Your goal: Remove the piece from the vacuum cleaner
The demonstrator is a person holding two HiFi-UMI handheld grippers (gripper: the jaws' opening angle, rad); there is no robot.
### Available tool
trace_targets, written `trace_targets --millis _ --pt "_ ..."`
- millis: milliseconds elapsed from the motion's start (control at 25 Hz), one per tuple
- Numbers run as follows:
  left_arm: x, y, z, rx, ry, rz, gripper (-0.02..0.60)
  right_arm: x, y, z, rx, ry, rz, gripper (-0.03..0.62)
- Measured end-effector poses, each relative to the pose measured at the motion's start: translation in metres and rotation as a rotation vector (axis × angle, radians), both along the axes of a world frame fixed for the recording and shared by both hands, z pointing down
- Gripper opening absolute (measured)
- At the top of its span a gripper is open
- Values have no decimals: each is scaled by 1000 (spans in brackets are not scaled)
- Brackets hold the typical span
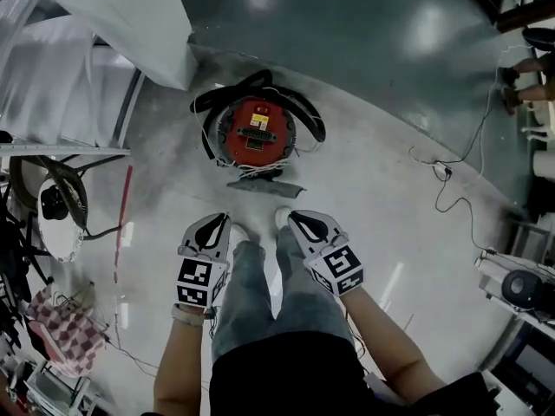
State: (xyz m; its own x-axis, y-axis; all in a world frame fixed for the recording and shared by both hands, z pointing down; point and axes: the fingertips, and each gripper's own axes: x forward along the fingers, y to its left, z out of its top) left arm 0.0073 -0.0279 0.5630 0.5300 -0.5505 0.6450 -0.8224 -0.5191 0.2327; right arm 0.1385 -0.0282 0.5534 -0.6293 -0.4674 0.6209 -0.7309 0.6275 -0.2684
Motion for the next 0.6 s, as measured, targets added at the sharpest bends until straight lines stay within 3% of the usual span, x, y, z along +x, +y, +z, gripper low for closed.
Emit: trace_targets --millis 600 --pt "-11 0 177 -172 -48 0 21 3 -36 188 -77 164 -116 29"
